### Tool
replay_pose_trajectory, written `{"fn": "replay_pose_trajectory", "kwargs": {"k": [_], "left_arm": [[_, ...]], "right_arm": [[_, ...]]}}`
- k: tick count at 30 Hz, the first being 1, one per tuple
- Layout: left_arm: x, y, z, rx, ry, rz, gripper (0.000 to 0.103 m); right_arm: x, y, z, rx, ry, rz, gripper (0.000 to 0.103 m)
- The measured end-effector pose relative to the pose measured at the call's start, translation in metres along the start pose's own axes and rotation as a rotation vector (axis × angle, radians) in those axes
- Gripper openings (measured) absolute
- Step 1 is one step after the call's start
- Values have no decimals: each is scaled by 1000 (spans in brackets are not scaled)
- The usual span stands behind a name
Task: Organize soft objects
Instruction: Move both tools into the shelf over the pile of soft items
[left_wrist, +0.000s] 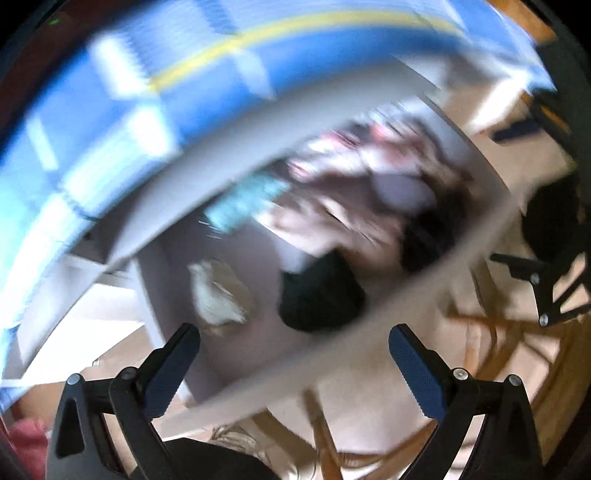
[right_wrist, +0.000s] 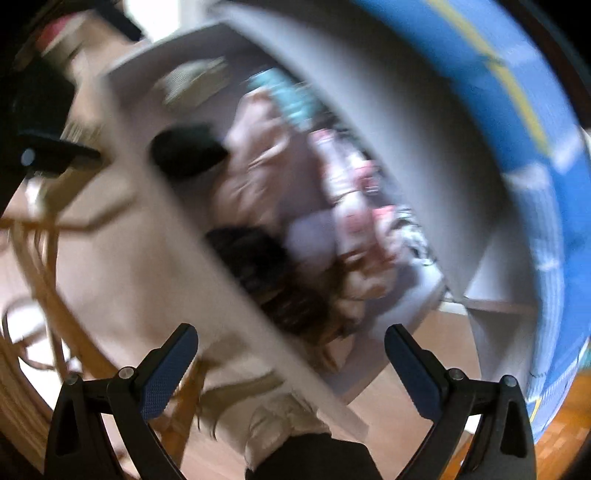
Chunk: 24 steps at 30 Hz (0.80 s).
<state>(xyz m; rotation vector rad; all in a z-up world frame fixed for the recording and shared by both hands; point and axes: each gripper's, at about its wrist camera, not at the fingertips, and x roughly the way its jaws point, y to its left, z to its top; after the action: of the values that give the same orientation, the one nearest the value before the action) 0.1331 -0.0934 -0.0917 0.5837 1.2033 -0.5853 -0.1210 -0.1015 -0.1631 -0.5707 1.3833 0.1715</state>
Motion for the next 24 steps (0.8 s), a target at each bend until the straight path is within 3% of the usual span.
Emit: {"fn": "replay_pose_trajectory", "kwargs": {"k": [6,12,19,24], "left_arm": [[23,12,0,-66,45,149,103],[50,16,-10,-107,118,207,103],[69,16,-19,-128,195,186,103],[70,28,-30,-243,246,107,103]], "right_arm": [[22,-36,8,196,34,-48,103],[53,-49,11,275,99,-122,103],[71,-49,15,321,131,-85,103],[94,-65,4,427,189,18,103]]}}
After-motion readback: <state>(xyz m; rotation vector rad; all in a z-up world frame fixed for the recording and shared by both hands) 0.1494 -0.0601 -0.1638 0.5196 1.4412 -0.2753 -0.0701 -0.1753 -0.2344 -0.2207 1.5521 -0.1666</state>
